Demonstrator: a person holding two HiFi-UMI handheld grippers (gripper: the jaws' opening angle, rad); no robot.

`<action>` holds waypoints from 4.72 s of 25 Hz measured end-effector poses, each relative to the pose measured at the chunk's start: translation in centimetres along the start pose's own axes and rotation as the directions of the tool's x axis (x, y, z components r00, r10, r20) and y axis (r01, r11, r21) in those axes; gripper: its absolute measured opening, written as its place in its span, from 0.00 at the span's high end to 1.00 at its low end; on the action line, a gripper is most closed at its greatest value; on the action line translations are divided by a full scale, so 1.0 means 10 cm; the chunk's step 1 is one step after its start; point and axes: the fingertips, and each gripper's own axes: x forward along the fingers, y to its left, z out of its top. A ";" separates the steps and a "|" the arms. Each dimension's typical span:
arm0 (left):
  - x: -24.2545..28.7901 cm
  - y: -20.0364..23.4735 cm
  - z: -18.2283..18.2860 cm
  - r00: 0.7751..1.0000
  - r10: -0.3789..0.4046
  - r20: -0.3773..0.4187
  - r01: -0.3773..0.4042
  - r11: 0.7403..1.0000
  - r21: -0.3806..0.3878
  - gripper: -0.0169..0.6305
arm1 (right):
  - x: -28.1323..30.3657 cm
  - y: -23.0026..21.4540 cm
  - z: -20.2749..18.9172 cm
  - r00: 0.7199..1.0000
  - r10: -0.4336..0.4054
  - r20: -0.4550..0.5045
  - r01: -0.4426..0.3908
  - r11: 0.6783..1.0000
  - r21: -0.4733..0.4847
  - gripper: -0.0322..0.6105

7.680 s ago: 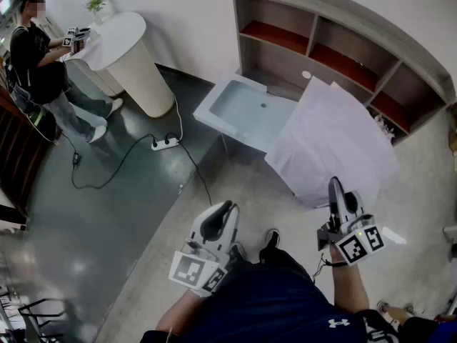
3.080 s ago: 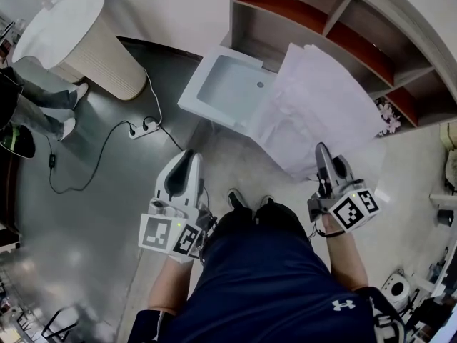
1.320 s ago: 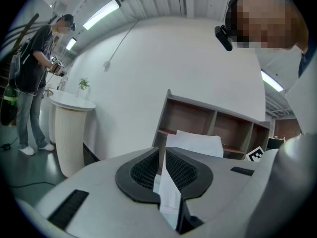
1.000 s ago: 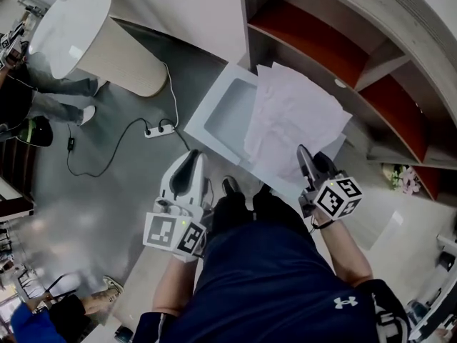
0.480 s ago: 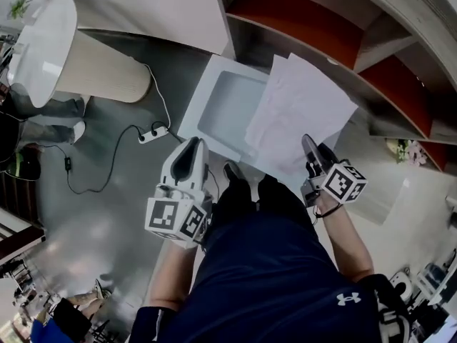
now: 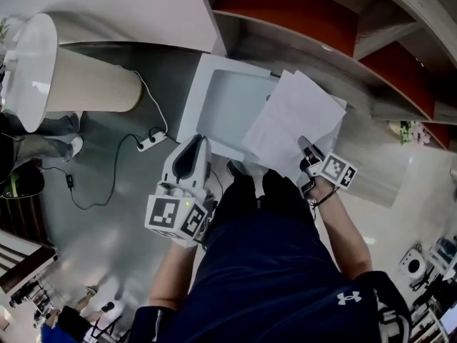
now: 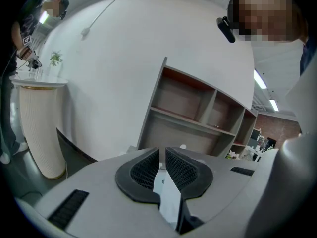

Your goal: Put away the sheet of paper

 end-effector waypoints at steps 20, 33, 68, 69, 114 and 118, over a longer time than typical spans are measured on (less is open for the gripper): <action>-0.32 0.35 -0.06 0.994 0.109 0.027 -0.107 0.992 -0.065 0.89 | 0.59 -0.12 -0.33 0.973 -0.071 -0.221 0.062 0.997 -0.044 0.93; -0.65 0.58 -0.08 0.976 0.211 0.057 -0.204 0.972 -0.113 0.89 | 0.92 0.14 -0.44 0.952 -0.069 -0.297 0.026 0.989 -0.146 0.93; -1.50 1.22 -0.12 0.885 0.458 0.083 -0.434 0.877 -0.205 0.89 | 2.02 0.74 -0.75 0.902 -0.053 -0.428 -0.066 0.964 -0.257 0.93; -1.52 1.22 -0.13 0.883 0.462 0.083 -0.438 0.875 -0.207 0.89 | 2.03 0.75 -0.76 0.902 -0.052 -0.428 -0.067 0.964 -0.258 0.92; -0.42 0.03 0.86 0.970 0.031 0.239 -0.038 0.999 0.024 0.89 | -0.56 2.65 1.10 0.928 0.327 0.176 -0.101 0.678 -0.728 0.86; -0.50 -0.19 1.24 0.950 -0.011 0.311 -0.011 0.997 0.070 0.89 | -0.90 3.11 1.20 0.873 0.443 0.203 -0.121 0.601 -0.790 0.87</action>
